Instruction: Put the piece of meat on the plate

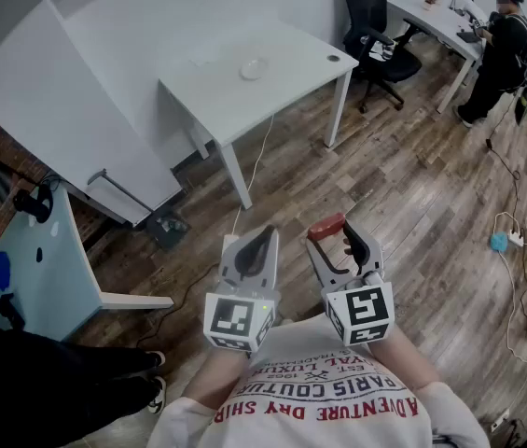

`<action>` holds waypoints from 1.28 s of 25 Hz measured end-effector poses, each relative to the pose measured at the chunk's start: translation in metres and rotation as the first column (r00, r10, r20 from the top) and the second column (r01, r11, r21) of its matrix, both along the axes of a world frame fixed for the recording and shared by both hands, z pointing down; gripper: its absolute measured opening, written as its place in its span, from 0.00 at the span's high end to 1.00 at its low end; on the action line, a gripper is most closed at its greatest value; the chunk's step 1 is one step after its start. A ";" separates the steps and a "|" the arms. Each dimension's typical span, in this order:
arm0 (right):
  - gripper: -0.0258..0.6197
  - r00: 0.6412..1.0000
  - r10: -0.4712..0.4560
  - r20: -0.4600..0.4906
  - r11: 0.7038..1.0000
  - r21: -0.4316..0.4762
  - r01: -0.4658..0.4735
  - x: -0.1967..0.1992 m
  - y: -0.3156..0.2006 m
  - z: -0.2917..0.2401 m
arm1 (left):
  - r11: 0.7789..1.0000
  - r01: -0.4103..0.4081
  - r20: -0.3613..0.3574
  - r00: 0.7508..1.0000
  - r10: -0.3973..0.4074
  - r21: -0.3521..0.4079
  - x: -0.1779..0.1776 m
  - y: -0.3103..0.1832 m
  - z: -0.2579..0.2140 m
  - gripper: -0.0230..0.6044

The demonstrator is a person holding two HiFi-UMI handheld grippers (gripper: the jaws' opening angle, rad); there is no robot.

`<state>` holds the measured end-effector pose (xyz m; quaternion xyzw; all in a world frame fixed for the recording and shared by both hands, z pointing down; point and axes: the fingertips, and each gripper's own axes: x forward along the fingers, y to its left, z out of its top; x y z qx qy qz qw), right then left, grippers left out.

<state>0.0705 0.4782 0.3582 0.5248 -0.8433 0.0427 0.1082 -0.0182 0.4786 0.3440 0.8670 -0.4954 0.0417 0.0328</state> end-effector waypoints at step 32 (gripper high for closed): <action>0.54 0.986 -0.167 0.002 0.984 -0.067 0.167 0.163 -0.158 0.012 | 0.993 0.102 -0.018 0.995 -0.103 -0.060 0.154 -0.152 0.016 0.95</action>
